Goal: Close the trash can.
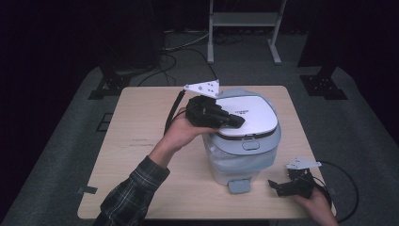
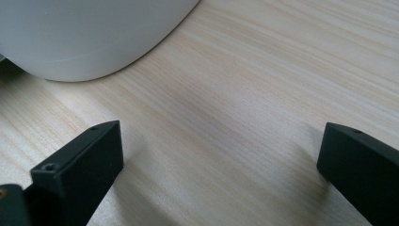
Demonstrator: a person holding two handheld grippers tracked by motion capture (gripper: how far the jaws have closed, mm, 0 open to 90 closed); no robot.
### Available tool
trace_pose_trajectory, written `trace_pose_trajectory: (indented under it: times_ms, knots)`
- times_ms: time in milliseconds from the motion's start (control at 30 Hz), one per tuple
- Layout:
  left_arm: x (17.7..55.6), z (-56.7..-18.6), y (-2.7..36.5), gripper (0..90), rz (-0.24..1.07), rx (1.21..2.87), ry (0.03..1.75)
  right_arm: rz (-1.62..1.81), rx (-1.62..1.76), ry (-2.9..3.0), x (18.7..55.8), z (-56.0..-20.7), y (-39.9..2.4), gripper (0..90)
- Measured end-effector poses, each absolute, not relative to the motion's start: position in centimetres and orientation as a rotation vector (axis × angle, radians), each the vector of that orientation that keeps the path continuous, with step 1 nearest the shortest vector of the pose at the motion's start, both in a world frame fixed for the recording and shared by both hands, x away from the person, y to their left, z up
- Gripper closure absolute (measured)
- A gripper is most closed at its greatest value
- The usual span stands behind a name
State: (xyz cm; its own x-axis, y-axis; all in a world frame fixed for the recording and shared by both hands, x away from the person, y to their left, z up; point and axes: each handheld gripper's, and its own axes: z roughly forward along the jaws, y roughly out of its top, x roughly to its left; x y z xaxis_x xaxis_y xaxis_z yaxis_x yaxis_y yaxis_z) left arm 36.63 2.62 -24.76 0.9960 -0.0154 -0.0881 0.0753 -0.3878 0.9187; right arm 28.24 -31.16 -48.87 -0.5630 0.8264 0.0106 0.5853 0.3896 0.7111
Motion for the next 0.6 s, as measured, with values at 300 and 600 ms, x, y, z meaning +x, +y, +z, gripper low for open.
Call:
trace_pose_trajectory:
  times_ms: [300, 600]
  knots:
    - [35.9, -24.9, 1.2, 89.1, -0.086, 2.026, 0.022, 0.971, 1.227, 2.308, 28.2, -48.9, -31.2, 0.0]
    - [35.4, -25.2, 0.5, 90.0, -0.099, 2.047, 0.018, 0.971, 1.227, 2.308, 28.2, -48.9, -31.2, 0.0]
